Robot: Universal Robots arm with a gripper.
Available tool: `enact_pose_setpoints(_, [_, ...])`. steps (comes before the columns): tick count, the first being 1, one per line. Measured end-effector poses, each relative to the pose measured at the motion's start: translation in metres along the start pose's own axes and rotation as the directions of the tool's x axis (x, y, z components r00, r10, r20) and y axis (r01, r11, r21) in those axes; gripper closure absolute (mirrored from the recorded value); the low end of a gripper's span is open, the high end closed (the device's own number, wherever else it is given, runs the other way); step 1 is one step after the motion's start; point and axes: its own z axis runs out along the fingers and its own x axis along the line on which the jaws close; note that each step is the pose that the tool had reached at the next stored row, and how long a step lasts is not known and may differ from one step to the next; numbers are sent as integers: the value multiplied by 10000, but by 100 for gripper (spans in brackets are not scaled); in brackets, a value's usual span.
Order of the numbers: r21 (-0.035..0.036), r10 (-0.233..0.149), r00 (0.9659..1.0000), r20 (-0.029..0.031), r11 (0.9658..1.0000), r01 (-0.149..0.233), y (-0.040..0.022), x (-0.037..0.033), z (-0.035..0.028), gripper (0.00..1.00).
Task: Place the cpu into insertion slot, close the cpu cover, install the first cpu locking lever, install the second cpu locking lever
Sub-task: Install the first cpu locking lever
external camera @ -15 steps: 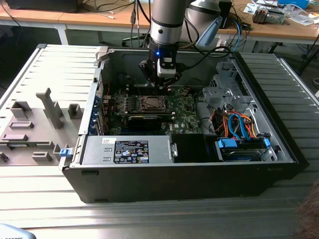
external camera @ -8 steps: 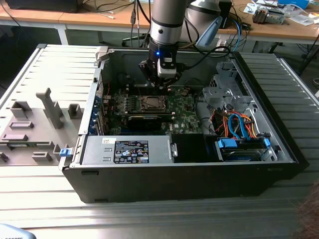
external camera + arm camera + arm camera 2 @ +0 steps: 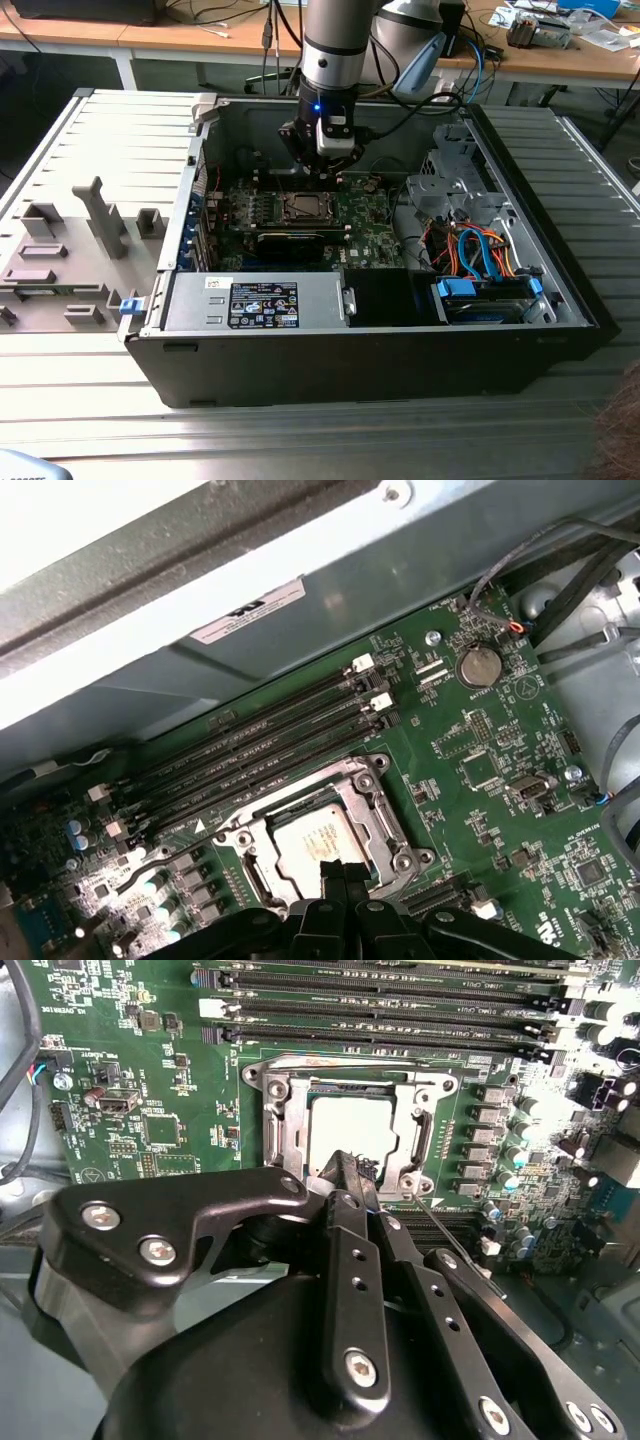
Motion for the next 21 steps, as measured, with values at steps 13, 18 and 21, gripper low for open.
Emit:
enact_pose_setpoints(13, [6, -187, 9998, 6, 9998, 187, 0, 0, 0, 89])
enact_pose_setpoints(18, [10, -270, 9996, 9, 9996, 270, 0, 0, 0, 89])
enact_pose_setpoints(21, [11, -312, 9995, 11, 9995, 312, 0, 0, 0, 89])
